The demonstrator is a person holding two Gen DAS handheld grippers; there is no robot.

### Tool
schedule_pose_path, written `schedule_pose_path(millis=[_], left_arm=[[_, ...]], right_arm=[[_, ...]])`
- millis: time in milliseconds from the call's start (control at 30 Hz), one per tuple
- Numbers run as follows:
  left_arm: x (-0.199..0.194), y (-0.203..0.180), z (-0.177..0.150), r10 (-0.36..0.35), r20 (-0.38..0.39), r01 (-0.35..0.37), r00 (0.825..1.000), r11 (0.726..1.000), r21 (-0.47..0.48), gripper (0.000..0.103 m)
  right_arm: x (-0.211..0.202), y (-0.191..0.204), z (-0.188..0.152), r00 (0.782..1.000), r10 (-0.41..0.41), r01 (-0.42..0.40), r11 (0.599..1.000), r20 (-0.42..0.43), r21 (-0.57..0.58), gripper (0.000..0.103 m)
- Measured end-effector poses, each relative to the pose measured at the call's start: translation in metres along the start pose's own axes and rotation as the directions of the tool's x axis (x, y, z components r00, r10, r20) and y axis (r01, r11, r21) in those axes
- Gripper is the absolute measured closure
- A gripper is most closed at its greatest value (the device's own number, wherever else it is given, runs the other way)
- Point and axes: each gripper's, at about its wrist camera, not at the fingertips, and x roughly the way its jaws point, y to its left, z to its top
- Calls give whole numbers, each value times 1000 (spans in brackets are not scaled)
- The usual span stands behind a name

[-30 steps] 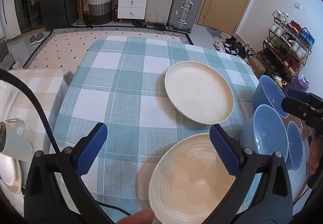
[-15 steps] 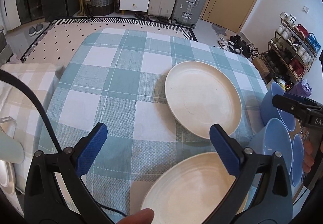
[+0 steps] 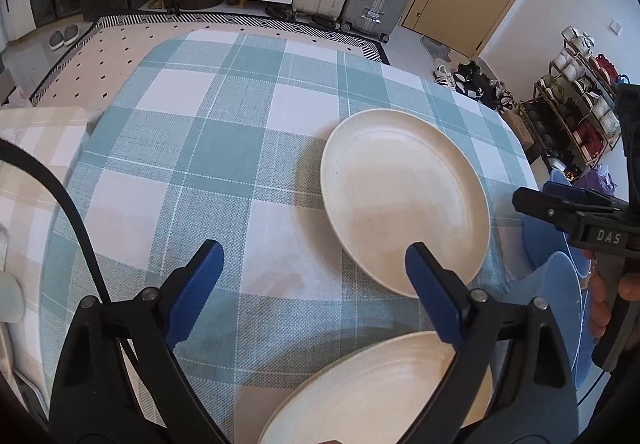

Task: Organize plates and bowls
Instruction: 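Close the left gripper on the plate rim while the right gripper grips it too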

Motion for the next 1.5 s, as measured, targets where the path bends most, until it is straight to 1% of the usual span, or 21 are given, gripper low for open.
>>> schedule_pose_path(millis=[33,200,300,333,367,433,533,633,700,767,833,867,900,967,1000,1033,1067,1133,1167,1367,1500], left_arm=[[3,0,1,-1,-4,1,1000,1000,-2,12],[19,2,5,1,-23,-1,1000,1000,-19,12],[28,3,7,-1,-36,0,999,999,-33,12],[31,3,8,-2,-38,1,999,999,-34,12],[33,3,8,-1,-39,0,999,999,-35,13],[38,0,8,2,-47,-3,999,1000,-23,14],[45,-1,9,9,-54,-10,998,1000,-21,17],[50,-2,9,6,-62,-8,998,1000,-24,22],[53,-3,9,11,-65,-13,998,1000,-19,26],[56,-4,9,14,-72,-15,997,1000,-15,31],[59,-6,9,15,-79,-16,997,1000,-11,34],[61,-7,9,16,-81,-16,997,1000,-9,37],[62,-8,9,17,-82,-18,996,1000,-6,39],[64,-10,8,18,-85,-18,996,1000,6,49],[65,-11,8,21,-90,-20,996,1000,12,51],[66,-13,7,21,-91,-19,996,1000,21,58],[68,-15,6,23,-92,-20,996,999,32,68],[68,-17,5,15,-94,-11,995,999,43,71],[68,-18,4,10,-92,-6,996,999,46,75],[68,-28,2,5,-87,2,996,997,75,87],[68,-29,2,12,-79,-6,997,997,80,87]], right_arm=[[4,-1,2,1000,3,-3,1000,-9,1,5],[24,-5,7,999,-7,7,1000,-48,-1,14],[35,-8,10,997,14,-14,1000,-81,7,16],[40,-9,11,995,21,-20,1000,-98,9,19],[45,-10,12,994,18,-17,1000,-109,7,25],[50,-8,14,993,-11,9,1000,-115,-14,28],[52,-7,17,993,-5,3,1000,-117,-17,32],[55,-4,19,993,-10,7,1000,-120,-28,33],[59,-1,18,992,-18,13,999,-127,-42,38],[63,1,18,990,-27,20,998,-138,-55,40],[67,3,18,989,-31,22,998,-144,-62,43],[69,3,18,989,-33,24,998,-147,-64,45],[71,4,18,988,-37,26,997,-151,-70,48],[74,5,18,987,-42,29,996,-156,-79,49],[76,5,17,986,-48,35,996,-158,-85,53],[76,6,17,986,-52,38,995,-157,-92,56],[77,6,17,986,-57,43,994,-155,-97,58],[78,7,16,986,-67,51,993,-152,-108,64],[78,7,16,986,-72,55,992,-152,-114,68],[79,11,14,984,-116,94,983,-135,-155,78],[78,12,12,983,-137,115,979,-124,-168,83]])
